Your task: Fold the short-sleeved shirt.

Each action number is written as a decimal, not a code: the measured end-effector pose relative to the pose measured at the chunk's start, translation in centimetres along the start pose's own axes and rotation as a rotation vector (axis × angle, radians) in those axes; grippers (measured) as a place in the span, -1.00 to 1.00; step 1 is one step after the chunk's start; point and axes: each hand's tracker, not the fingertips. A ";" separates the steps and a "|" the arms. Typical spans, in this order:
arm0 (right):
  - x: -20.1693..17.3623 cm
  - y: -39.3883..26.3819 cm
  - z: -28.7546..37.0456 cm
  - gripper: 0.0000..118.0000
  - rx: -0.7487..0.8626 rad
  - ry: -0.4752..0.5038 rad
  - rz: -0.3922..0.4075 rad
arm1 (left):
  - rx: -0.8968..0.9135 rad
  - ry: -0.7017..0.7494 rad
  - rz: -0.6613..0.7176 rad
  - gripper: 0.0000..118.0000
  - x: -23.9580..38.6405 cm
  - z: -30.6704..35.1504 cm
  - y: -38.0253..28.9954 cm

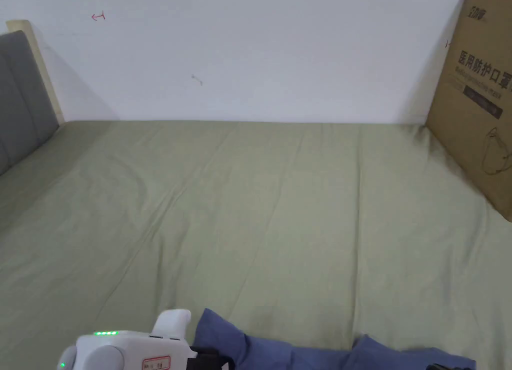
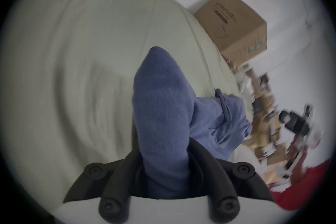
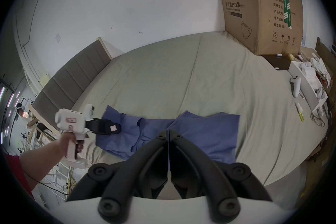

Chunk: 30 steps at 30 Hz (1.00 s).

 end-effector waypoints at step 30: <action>9.9 -2.6 7.3 -1.00 0.119 -0.093 -0.198 | 0.065 0.088 -0.177 -0.97 16.2 -0.9 3.6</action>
